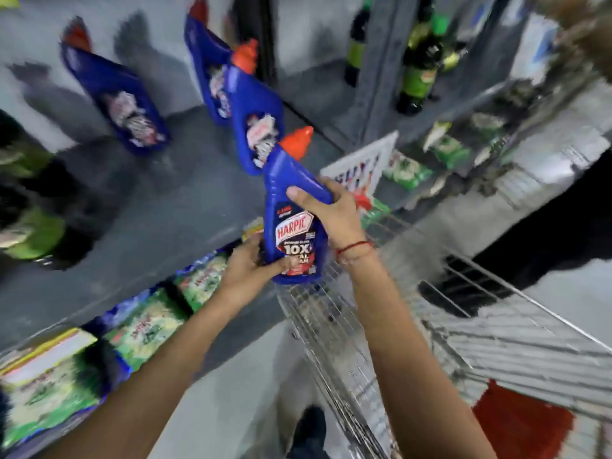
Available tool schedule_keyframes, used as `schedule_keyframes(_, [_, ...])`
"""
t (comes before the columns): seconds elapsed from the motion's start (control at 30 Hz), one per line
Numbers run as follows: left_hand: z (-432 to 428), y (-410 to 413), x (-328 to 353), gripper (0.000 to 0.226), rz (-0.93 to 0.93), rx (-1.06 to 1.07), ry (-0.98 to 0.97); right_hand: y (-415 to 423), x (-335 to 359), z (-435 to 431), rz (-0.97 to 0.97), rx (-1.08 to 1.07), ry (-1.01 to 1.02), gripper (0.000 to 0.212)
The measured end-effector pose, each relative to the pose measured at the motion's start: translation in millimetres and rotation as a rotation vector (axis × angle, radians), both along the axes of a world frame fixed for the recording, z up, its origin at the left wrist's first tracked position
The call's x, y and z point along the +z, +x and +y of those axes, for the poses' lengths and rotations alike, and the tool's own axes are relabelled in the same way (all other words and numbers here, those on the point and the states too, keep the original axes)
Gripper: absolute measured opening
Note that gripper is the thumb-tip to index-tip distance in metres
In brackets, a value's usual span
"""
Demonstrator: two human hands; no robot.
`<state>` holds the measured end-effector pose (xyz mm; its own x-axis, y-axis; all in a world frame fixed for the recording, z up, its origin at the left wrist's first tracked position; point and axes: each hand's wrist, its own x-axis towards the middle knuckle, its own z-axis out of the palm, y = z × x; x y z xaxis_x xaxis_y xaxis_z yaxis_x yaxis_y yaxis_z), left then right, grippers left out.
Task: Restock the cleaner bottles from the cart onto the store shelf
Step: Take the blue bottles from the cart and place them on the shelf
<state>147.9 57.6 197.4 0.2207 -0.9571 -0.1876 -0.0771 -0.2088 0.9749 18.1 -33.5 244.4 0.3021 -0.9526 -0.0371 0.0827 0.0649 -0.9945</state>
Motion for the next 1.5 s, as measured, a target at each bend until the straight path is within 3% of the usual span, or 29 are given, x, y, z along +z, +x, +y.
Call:
schedule_keyframes(0.13, [15, 58, 27, 0.034, -0.064, 0.173, -0.116, 65, 46, -2, 0.132, 0.203, -0.215, 0.024])
schedule_keyframes(0.27, [18, 116, 41, 0.045, -0.170, 0.333, -0.183, 127, 74, -9, 0.248, 0.390, -0.398, 0.045])
schedule_keyframes(0.5, [9, 164, 35, 0.047, -0.347, 0.500, -0.149, 187, 62, -29, 0.240, 0.507, -0.390, 0.050])
schedule_keyframes(0.73, [-13, 172, 13, 0.051, -0.320, 0.535, -0.106, 206, 52, -46, 0.388, 0.576, -0.489, 0.060])
schedule_keyframes(1.0, [-27, 179, 3, 0.049, -0.386, 0.501, -0.091, 190, 16, -55, 0.274, 0.413, -0.393, 0.061])
schedule_keyframes(1.1, [-25, 181, -1, 0.054, -0.342, 0.456, -0.084, 160, -24, -51, 0.205, 0.018, -0.372, 0.038])
schedule_keyframes(1.17, [-21, 181, -7, 0.061, -0.282, 0.387, -0.080, 136, -50, -47, 0.207, -0.289, -0.361, 0.035])
schedule_keyframes(1.27, [-22, 179, -14, 0.073, -0.305, 0.377, -0.057, 113, -64, -59, 0.307, -0.471, -0.221, 0.073])
schedule_keyframes(1.37, [-28, 180, -18, 0.082, -0.340, 0.428, -0.017, 110, -57, -78, 0.404, -0.329, -0.167, 0.105])
schedule_keyframes(1.5, [-36, 186, -23, 0.070, -0.338, 0.425, 0.009, 113, -54, -95, 0.462, -0.223, -0.167, 0.128])
